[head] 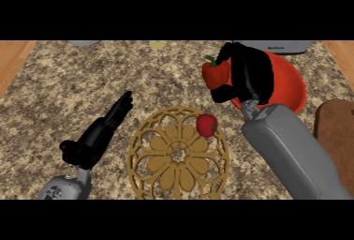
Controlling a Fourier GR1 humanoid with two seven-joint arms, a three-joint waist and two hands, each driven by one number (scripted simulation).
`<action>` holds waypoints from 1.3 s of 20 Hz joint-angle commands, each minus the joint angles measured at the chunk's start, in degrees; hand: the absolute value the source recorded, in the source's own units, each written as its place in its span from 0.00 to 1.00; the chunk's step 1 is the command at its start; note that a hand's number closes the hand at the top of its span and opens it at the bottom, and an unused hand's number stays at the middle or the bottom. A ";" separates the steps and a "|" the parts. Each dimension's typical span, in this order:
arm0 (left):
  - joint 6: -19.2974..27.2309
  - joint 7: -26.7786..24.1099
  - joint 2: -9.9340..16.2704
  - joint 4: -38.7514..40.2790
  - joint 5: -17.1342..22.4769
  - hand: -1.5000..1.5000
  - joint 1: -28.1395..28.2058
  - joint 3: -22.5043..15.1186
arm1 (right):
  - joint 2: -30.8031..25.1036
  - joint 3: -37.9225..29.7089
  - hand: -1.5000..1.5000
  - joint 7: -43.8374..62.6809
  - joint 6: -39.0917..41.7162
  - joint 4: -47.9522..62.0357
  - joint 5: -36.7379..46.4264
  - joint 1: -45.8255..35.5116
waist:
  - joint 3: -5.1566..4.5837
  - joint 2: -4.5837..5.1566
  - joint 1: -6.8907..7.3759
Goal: Pick the bell pepper from the placemat and place it in the bowl
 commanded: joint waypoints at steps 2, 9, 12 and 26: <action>-0.45 5.01 0.16 -2.81 0.95 0.50 -2.64 1.46 | -4.16 -4.63 1.00 -5.13 -2.85 7.45 3.71 -1.49 | 0.02 0.16 0.47; -1.91 3.52 -0.04 -2.69 0.21 0.50 -0.82 1.37 | -7.80 -11.11 1.00 -14.51 -9.05 22.31 5.58 -5.50 | 0.02 0.24 0.93; 0.07 1.09 -2.39 -0.42 -2.27 0.50 -0.21 -0.68 | -8.09 -12.24 1.00 -17.01 -0.75 28.33 0.20 -6.07 | 0.01 0.47 1.21; -0.57 1.36 -3.24 2.65 -3.46 0.50 -3.73 0.93 | -7.07 -26.44 0.00 -40.47 -5.43 48.23 -12.59 -11.19 | 0.06 0.61 1.11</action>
